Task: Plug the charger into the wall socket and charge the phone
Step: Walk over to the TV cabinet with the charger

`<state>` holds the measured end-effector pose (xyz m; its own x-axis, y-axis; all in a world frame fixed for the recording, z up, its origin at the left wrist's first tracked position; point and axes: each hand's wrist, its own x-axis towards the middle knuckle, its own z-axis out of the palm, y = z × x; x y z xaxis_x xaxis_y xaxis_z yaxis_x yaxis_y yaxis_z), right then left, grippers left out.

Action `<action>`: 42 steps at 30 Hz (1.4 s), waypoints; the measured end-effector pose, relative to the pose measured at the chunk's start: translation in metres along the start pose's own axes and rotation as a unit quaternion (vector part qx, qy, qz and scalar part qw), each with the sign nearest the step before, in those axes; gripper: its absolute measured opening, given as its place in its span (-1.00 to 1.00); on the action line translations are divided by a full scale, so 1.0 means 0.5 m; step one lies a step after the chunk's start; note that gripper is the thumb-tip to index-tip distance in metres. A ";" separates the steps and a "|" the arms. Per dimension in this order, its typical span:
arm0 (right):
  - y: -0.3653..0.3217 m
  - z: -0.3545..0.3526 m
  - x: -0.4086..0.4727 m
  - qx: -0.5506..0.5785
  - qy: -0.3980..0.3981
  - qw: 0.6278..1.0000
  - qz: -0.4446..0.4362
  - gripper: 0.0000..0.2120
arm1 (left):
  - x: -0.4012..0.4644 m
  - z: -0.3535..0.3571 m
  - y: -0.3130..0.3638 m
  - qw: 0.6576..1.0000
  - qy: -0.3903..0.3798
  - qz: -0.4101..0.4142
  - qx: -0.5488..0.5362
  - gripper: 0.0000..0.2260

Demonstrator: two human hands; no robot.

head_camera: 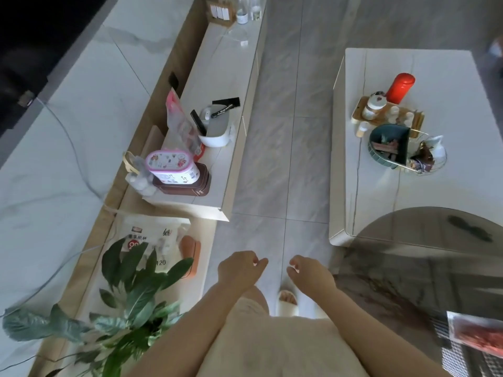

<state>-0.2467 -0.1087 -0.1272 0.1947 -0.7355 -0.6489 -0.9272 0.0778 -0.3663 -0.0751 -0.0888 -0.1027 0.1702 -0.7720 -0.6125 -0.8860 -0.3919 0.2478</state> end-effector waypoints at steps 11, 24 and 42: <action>-0.031 -0.130 0.157 0.055 0.041 0.997 0.037 -0.69 | 0.172 -0.113 0.054 0.999 -0.035 0.010 0.005 -0.68; -0.125 -0.289 0.347 0.052 0.086 0.993 0.064 -0.69 | 0.433 -0.313 0.092 0.995 -0.063 0.063 0.053 -0.64; -0.023 -0.667 0.692 -0.067 0.027 0.996 -0.046 -0.68 | 0.696 -0.454 0.401 0.999 0.002 -0.025 -0.030 -0.67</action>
<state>-0.2752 -0.5887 -0.1252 0.2672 -0.7707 -0.5784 -0.9413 -0.0804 -0.3278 -0.0957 -0.5497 -0.0957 0.2160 -0.7524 -0.6224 -0.8489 -0.4596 0.2611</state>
